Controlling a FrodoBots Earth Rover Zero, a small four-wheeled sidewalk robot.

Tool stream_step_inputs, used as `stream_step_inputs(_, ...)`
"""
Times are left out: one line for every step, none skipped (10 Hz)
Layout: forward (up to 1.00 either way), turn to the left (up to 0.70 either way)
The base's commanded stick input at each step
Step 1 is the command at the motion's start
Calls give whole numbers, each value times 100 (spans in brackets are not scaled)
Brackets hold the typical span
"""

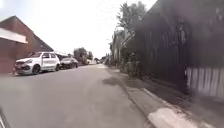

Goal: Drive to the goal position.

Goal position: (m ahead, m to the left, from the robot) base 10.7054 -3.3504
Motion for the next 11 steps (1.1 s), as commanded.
stream_step_inputs(70,1)
stream_step_inputs(70,1)
stream_step_inputs(70,1)
stream_step_inputs(70,1)
stream_step_inputs(70,1)
stream_step_inputs(70,1)
stream_step_inputs(70,1)
stream_step_inputs(70,1)
stream_step_inputs(70,1)
stream_step_inputs(70,1)
stream_step_inputs(70,1)
